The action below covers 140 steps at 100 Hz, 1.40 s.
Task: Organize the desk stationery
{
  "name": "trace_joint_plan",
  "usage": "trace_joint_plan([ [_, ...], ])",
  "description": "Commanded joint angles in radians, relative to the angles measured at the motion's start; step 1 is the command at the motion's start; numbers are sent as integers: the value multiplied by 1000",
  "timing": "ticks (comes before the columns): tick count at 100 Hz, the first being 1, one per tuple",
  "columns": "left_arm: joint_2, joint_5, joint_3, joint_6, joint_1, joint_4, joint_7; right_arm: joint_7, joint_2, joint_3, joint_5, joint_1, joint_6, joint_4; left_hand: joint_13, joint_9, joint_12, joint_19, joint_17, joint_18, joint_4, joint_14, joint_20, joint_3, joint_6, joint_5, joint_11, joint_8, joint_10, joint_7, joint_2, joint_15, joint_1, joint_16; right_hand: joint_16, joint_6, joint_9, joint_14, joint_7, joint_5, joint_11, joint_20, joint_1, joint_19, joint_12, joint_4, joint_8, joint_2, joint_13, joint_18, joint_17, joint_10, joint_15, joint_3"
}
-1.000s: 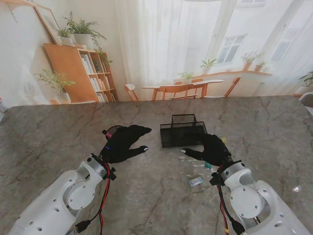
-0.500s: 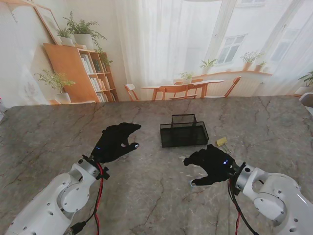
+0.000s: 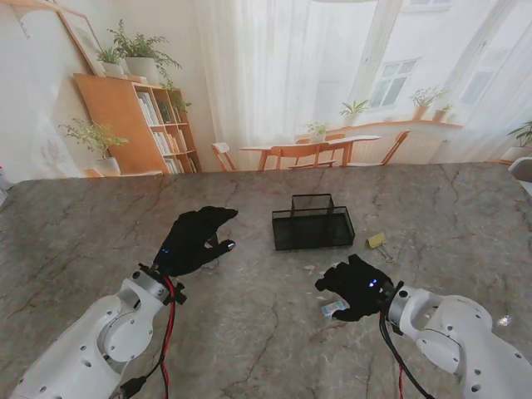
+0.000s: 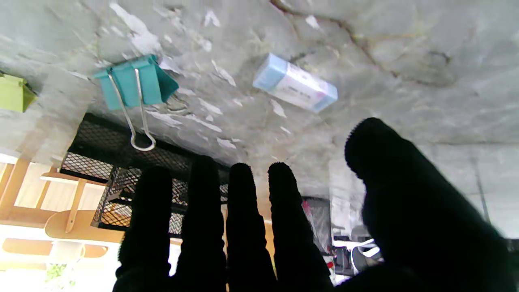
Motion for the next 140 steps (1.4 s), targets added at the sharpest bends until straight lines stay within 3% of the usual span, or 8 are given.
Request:
trace_joint_plan([
  [1, -3, -2, -4, 8, 10, -6, 5, 11, 10, -5, -23, 7, -7, 16, 9, 11, 22, 13, -3, 7, -152, -20, -7, -16, -16, 18, -6, 15, -23, -2, 68, -1, -6, 11, -3, 30, -45, 27, -12, -36, 26, -24, -5, 26, 22, -15, 6, -27, -37, 13, -30, 25, 19, 30],
  [22, -4, -1, -11, 15, 19, -11, 12, 17, 18, -34, -63, 32, 9, 51, 8, 10, 24, 13, -5, 6, -152, -19, -7, -16, -14, 18, -6, 15, -21, -2, 71, 0, -6, 13, 19, 50, -217, 68, -19, -39, 107, -43, 4, 22, 133, -21, 2, -46, -201, 1, -133, 106, 100, 71],
  [39, -5, -2, -14, 20, 22, -17, 11, 38, 20, -73, -50, 70, 17, 78, 9, 10, 25, 13, -6, 5, -152, -19, -8, -16, -15, 20, -5, 16, -22, -1, 73, 1, -5, 14, 26, 54, -223, 74, -12, -37, 162, -47, 3, 30, 196, -22, 9, -38, -213, 2, -141, 121, 134, 68],
  [71, -5, -3, -25, 16, 40, -33, 11, 56, 26, -139, -45, 121, 25, 122, 11, 12, 29, 14, -8, 3, -152, -19, -8, -16, -11, 22, -4, 19, -19, 1, 79, 3, -1, 17, 55, 65, -153, 70, 60, 33, 270, -28, 33, 72, 260, -22, 63, -54, -157, 5, -97, 122, 232, 95],
  [99, -5, 0, -34, 21, 41, -31, 15, 65, 36, -190, -57, 162, 6, 169, 12, 13, 32, 14, -10, 1, -152, -20, -8, -15, -11, 25, -3, 21, -19, 2, 85, 5, 2, 20, 99, 51, -76, 56, 189, 100, 394, 10, 67, 123, 298, -31, 155, -92, -95, 13, -35, 115, 368, 164],
  [119, -5, 8, -36, 22, 43, -32, 24, 67, 42, -218, -85, 174, 20, 179, 15, 14, 33, 14, -10, 0, -153, -19, -8, -16, -10, 26, -2, 22, -19, 3, 92, 7, 5, 22, 125, 55, -58, 54, 321, 84, 454, 37, 64, 152, 312, -39, 205, -117, -77, 27, -14, 120, 423, 204],
  [136, -5, 8, -39, 25, 45, -33, 25, 67, 45, -234, -108, 174, 29, 178, 16, 16, 34, 15, -9, 1, -153, -18, -8, -16, -10, 30, -2, 23, -18, 4, 97, 8, 7, 24, 146, 34, 13, 39, 426, 112, 491, 61, 56, 190, 313, -40, 193, -111, -5, 33, 50, 102, 469, 200],
  [140, -5, 8, -39, 25, 45, -33, 26, 61, 45, -237, -109, 174, 32, 181, 16, 15, 34, 14, -10, 1, -153, -18, -8, -15, -10, 29, -2, 23, -17, 4, 99, 8, 9, 25, 153, 26, 39, 33, 466, 121, 496, 76, 61, 197, 302, -40, 144, -109, 22, 33, 75, 95, 477, 189],
])
